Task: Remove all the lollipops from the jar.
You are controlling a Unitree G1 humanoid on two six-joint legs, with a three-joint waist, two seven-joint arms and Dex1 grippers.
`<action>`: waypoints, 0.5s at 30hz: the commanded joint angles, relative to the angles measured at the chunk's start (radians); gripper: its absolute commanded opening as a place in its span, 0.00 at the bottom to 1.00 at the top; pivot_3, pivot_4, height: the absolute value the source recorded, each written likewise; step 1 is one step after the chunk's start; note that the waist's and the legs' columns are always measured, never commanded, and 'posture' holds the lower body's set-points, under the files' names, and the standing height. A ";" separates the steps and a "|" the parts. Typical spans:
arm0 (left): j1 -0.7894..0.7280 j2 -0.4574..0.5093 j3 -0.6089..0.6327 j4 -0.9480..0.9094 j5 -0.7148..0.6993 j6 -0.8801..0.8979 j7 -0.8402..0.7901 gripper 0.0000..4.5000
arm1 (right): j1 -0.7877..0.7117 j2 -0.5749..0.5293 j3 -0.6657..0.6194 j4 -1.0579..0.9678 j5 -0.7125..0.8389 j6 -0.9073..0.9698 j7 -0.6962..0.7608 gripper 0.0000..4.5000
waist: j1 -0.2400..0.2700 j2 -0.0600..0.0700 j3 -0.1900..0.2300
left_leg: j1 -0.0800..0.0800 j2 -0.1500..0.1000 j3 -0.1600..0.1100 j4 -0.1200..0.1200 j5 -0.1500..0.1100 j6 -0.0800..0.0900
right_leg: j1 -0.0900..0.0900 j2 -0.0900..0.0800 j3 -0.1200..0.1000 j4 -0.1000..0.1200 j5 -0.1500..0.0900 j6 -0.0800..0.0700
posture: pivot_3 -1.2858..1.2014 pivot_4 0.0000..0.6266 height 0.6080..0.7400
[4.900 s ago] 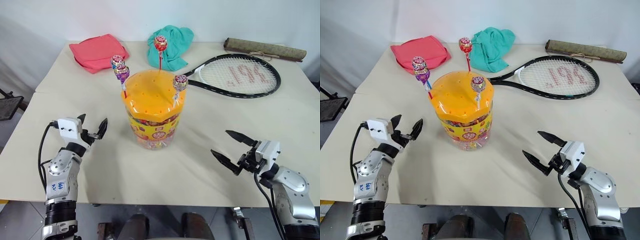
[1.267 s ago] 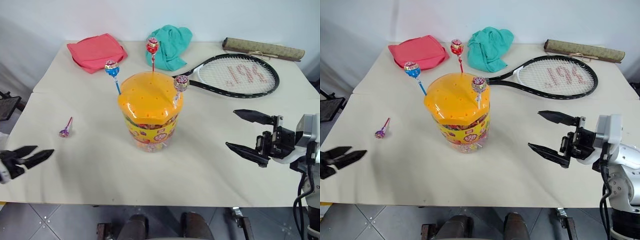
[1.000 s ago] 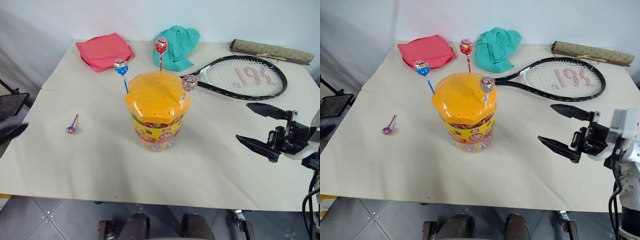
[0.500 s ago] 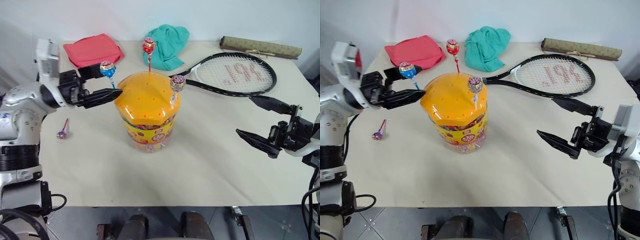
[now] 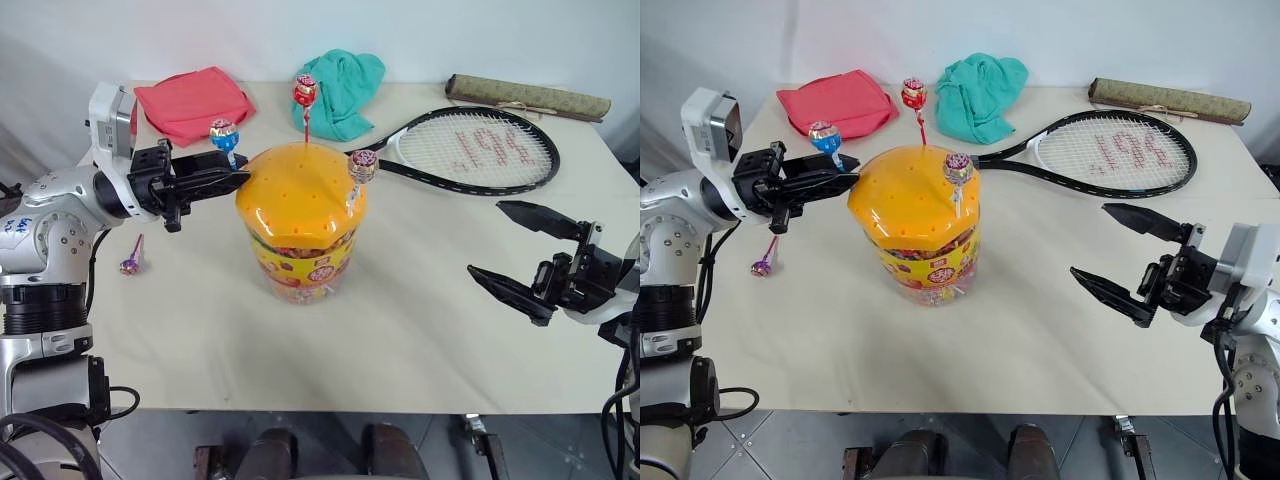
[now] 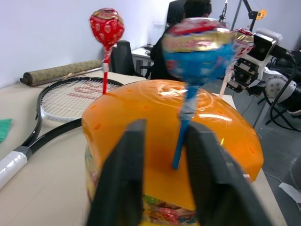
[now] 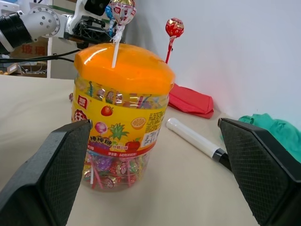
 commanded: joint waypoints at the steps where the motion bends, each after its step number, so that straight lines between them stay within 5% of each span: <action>1: -0.005 0.000 0.053 -0.058 -0.040 0.002 0.014 0.00 | -0.006 0.000 -0.024 0.007 0.002 -0.021 0.003 1.00 | 0.000 0.000 0.000 | 0.000 0.000 0.000 0.000 0.000 0.000 | 0.000 0.000 0.000 0.000 0.000 0.000 | 0.52 0.24 1.00; 7: -0.044 0.083 0.261 -0.013 -0.226 0.216 0.153 0.00 | -0.014 -0.001 -0.020 0.024 0.013 -0.009 0.005 1.00 | -0.004 0.000 0.000 | 0.000 0.001 -0.001 0.000 0.000 0.000 | -0.001 0.000 0.000 0.000 0.000 0.000 | 0.52 0.24 1.00; 12: 0.262 0.471 0.193 0.014 0.035 0.312 0.161 0.00 | -0.010 -0.007 -0.018 0.035 0.023 0.015 0.011 1.00 | -0.026 0.000 0.000 | 0.008 0.001 0.000 -0.011 0.000 0.000 | -0.001 0.000 0.001 0.001 0.000 0.000 | 0.52 0.24 1.00; 15: 0.423 0.514 0.215 -0.075 0.063 0.464 0.281 0.00 | -0.021 -0.006 -0.005 0.048 0.023 0.021 0.017 1.00 | -0.012 0.001 0.001 | 0.016 0.001 0.003 -0.017 0.000 0.000 | 0.002 -0.001 0.002 0.000 0.000 0.000 | 0.52 0.24 1.00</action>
